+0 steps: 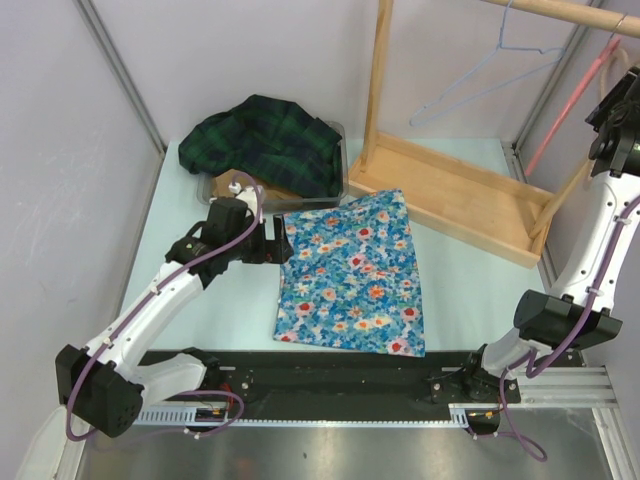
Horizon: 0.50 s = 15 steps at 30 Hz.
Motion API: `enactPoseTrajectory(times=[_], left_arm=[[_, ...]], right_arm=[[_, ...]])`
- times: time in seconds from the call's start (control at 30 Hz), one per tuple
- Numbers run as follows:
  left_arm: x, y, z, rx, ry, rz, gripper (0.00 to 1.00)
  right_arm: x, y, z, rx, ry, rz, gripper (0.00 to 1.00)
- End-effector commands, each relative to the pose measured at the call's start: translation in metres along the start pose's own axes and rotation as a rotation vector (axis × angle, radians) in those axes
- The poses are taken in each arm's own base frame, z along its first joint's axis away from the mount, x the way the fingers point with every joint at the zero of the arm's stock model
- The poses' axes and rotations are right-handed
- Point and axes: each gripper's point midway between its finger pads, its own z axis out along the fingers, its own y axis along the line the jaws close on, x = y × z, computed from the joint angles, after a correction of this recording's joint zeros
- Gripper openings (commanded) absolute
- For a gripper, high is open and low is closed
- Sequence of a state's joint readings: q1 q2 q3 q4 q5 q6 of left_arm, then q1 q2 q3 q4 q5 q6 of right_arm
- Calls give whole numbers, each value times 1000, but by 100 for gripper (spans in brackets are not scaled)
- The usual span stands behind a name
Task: Place the skirt on the hanger
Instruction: Grab a hanger with the right arm
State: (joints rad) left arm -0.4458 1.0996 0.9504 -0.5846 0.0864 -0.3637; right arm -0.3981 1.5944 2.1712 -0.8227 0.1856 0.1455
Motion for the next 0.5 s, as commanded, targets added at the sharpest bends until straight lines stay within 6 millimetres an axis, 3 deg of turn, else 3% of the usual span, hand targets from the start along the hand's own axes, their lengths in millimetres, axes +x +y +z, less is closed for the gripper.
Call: enactPoseTrajectory(times=[0.0, 0.13, 0.3, 0.4, 0.47], left_arm=[[-10, -9, -2, 40, -39, -12, 99], [-9, -9, -1, 43, -36, -18, 99], [-7, -10, -1, 50, -25, -22, 99], [-6, -10, -1, 50, -22, -15, 99], [-6, -9, -2, 46, -20, -14, 99]], right_arm=[[-12, -10, 7, 52, -36, -10, 41], [-14, -8, 13, 28, -32, 2, 29], [-9, -7, 22, 7, -13, 5, 22], [-13, -7, 21, -1, -17, 22, 3], [-18, -6, 16, -11, -32, 27, 0]])
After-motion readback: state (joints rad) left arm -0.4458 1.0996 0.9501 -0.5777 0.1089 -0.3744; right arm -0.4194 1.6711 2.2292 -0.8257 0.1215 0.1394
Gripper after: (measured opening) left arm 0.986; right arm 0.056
